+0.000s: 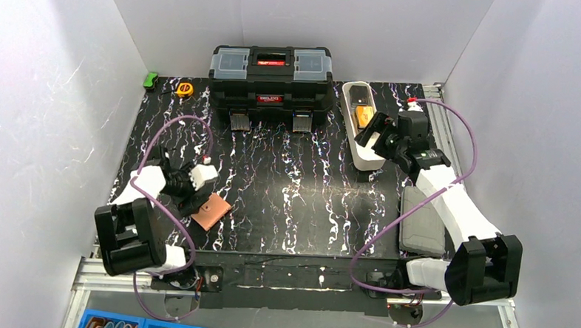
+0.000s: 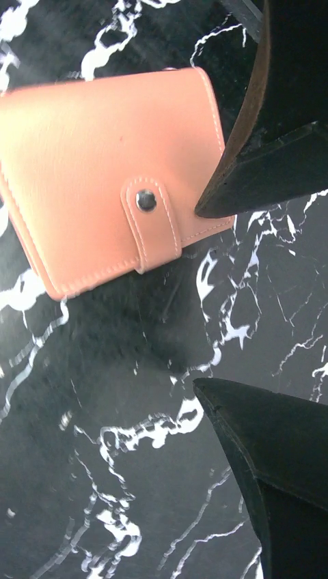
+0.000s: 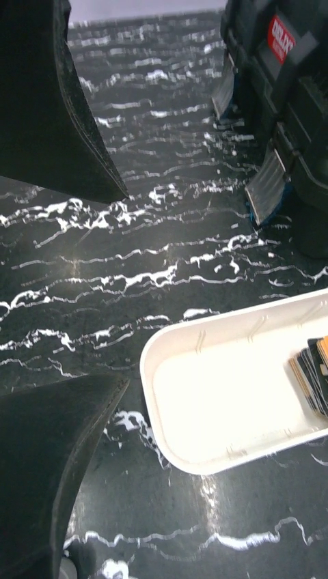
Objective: Put the credit cards into the card holder
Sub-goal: Move the card holder to the center of the board.
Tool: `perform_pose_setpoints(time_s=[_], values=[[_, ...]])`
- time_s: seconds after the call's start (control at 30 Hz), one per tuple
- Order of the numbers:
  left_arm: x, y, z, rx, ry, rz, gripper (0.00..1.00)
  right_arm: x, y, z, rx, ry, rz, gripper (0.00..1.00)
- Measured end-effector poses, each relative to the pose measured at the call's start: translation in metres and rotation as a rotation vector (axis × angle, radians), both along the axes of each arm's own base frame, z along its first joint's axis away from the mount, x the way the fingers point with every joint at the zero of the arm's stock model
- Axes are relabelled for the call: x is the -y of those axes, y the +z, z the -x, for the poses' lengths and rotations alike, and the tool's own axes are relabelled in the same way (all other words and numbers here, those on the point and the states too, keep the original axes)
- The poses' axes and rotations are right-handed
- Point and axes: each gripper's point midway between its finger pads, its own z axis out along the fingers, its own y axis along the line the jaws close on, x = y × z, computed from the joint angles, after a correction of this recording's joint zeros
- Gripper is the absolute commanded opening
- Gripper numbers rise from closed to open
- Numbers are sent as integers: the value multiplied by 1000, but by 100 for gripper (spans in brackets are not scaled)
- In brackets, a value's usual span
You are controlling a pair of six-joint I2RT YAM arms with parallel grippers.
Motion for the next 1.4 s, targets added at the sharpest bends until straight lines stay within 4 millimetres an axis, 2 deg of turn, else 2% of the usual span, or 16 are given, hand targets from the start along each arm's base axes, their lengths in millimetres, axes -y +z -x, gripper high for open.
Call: perform_pose_setpoints(time_s=[0.07,0.33,0.47,0.57,0.8,0.93,1.07,1.27,1.4], values=[[4,-5,13,9,-79,-11,88,-1,2,2,2,4,-40,100],[7,-3,11,99,-281,-65,88,-8,4,5,-7,36,-118,100],[15,-2,10,120,-368,-92,87,-8,4,7,-7,45,-106,100],[24,-1,8,130,-437,-146,86,-10,5,11,0,53,-76,96],[80,-2,14,112,-549,-130,85,-30,9,25,23,110,-17,95],[98,-4,15,71,-538,-114,84,-30,7,27,23,109,15,94],[124,-5,20,28,-535,-86,82,-27,3,26,20,101,44,92],[173,0,30,-95,-449,-17,83,-24,-18,9,-28,97,123,81],[191,25,10,-95,-335,31,90,-23,-32,-8,-69,93,178,74]])
